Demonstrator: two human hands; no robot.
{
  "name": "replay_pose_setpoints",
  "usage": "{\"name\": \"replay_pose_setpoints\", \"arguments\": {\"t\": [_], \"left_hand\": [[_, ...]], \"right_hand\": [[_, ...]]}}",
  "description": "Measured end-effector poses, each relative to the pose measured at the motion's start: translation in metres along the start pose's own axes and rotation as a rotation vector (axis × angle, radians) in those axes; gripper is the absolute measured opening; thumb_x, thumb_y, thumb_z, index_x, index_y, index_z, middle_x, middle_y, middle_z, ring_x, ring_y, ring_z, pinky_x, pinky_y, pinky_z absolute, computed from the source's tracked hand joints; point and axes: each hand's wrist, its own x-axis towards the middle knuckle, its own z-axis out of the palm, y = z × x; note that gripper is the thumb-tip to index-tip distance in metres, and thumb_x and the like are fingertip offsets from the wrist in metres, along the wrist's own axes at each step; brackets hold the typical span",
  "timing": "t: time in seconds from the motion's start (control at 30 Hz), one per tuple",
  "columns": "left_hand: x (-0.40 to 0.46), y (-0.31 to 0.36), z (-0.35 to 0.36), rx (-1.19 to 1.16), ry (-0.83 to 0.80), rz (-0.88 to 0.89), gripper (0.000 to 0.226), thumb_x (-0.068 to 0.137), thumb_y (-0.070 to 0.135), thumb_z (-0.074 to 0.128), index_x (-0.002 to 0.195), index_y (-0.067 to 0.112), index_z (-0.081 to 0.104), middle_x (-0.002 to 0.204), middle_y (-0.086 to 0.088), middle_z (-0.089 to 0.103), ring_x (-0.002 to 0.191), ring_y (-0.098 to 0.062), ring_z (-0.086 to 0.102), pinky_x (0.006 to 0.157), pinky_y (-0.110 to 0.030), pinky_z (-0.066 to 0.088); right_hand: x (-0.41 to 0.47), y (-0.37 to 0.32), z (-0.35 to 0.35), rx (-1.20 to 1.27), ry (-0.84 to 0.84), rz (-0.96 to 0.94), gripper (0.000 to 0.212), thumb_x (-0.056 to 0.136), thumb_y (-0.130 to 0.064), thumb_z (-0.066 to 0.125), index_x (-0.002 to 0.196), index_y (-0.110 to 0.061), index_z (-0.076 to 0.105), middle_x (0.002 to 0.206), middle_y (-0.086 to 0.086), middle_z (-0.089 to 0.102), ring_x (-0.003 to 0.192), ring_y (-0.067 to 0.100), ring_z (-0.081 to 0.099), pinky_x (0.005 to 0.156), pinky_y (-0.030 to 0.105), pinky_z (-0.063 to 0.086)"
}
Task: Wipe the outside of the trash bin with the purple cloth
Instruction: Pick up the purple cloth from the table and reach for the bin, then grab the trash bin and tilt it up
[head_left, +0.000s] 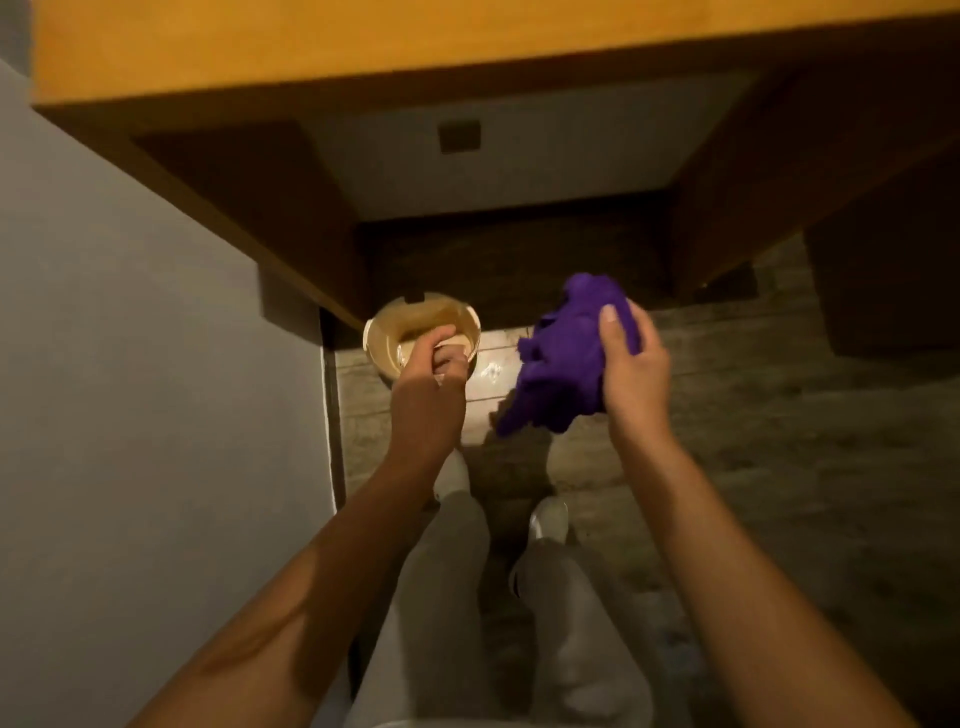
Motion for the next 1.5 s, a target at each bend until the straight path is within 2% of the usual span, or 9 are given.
{"name": "replay_pose_setpoints", "arguments": {"t": [0.13, 0.4, 0.5, 0.7, 0.83, 0.93, 1.1, 1.33, 1.5], "left_hand": [[0.059, -0.109, 0.042, 0.363, -0.099, 0.029, 0.043, 0.103, 0.017, 0.051, 0.146, 0.013, 0.049, 0.14, -0.014, 0.061, 0.123, -0.029, 0.058, 0.102, -0.043, 0.05], [0.208, -0.299, 0.159, 0.9, -0.194, 0.252, 0.062, 0.102, 0.049, 0.048, 0.151, 0.012, 0.04, 0.158, -0.012, 0.041, 0.146, -0.03, 0.036, 0.12, -0.047, 0.029], [0.251, -0.349, 0.171, 0.942, -0.273, 0.375, 0.061, 0.1, 0.045, 0.051, 0.149, 0.013, 0.038, 0.152, -0.014, 0.048, 0.135, -0.031, 0.049, 0.109, -0.047, 0.042], [0.278, -0.411, 0.171, 1.039, -0.278, 0.508, 0.02, 0.105, 0.033, 0.04, 0.111, 0.015, 0.048, 0.092, -0.015, 0.07, 0.076, -0.037, 0.067, 0.066, -0.047, 0.056], [0.282, -0.405, 0.156, 0.946, -0.176, 0.52, 0.019, 0.106, 0.039, 0.036, 0.103, 0.022, 0.044, 0.075, 0.0, 0.061, 0.059, -0.022, 0.061, 0.052, -0.038, 0.046], [0.287, -0.379, 0.124, 0.765, -0.009, 0.517, 0.021, 0.105, 0.036, 0.039, 0.104, 0.019, 0.051, 0.08, 0.0, 0.064, 0.067, -0.019, 0.064, 0.056, -0.038, 0.055], [0.266, -0.363, 0.104, 0.466, 0.087, 0.301, 0.021, 0.107, 0.037, 0.041, 0.118, 0.022, 0.051, 0.093, 0.015, 0.059, 0.082, -0.001, 0.061, 0.059, -0.018, 0.045], [0.245, -0.348, 0.14, 0.41, 0.065, 0.239, 0.027, 0.108, 0.033, 0.039, 0.123, 0.015, 0.053, 0.113, -0.007, 0.065, 0.102, -0.025, 0.065, 0.087, -0.051, 0.057], [0.256, -0.354, 0.137, 0.392, -0.011, 0.328, 0.022, 0.107, 0.034, 0.041, 0.112, 0.016, 0.054, 0.104, -0.004, 0.065, 0.097, -0.026, 0.066, 0.082, -0.049, 0.057]], "right_hand": [[0.051, 0.098, 0.003, -0.057, 0.026, 0.098, 0.055, 0.102, -0.055, 0.057, 0.153, -0.038, 0.046, 0.151, -0.002, 0.052, 0.129, 0.023, 0.06, 0.104, 0.047, 0.056], [0.18, 0.298, 0.041, -0.097, -0.065, 0.017, 0.027, 0.105, -0.047, 0.06, 0.13, -0.04, 0.064, 0.12, -0.007, 0.072, 0.107, 0.016, 0.073, 0.082, 0.03, 0.063], [0.237, 0.349, 0.058, -0.148, -0.114, -0.056, 0.032, 0.104, -0.05, 0.06, 0.135, -0.04, 0.06, 0.126, -0.008, 0.067, 0.115, 0.019, 0.069, 0.095, 0.043, 0.061], [0.309, 0.412, 0.077, -0.099, -0.149, -0.097, 0.033, 0.099, -0.044, 0.07, 0.13, -0.036, 0.064, 0.113, -0.019, 0.068, 0.108, 0.007, 0.069, 0.095, 0.034, 0.061], [0.327, 0.41, 0.084, -0.098, -0.239, -0.199, 0.019, 0.1, -0.037, 0.071, 0.119, -0.038, 0.065, 0.113, -0.015, 0.07, 0.11, 0.013, 0.07, 0.094, 0.03, 0.059], [0.335, 0.369, 0.095, -0.029, -0.23, -0.294, 0.013, 0.1, -0.038, 0.07, 0.113, -0.036, 0.066, 0.108, -0.014, 0.072, 0.105, 0.011, 0.072, 0.083, 0.022, 0.058], [0.324, 0.296, 0.11, -0.007, -0.248, -0.429, 0.011, 0.099, -0.054, 0.064, 0.096, -0.044, 0.069, 0.091, -0.025, 0.077, 0.086, -0.004, 0.074, 0.069, 0.017, 0.059], [0.319, 0.289, 0.126, -0.001, -0.366, -0.467, 0.012, 0.103, -0.049, 0.061, 0.107, -0.041, 0.069, 0.1, -0.015, 0.077, 0.091, 0.001, 0.074, 0.074, 0.019, 0.056], [0.331, 0.321, 0.138, 0.012, -0.332, -0.435, 0.011, 0.105, -0.047, 0.058, 0.102, -0.048, 0.068, 0.095, -0.027, 0.076, 0.091, -0.006, 0.072, 0.072, 0.017, 0.057]]}}
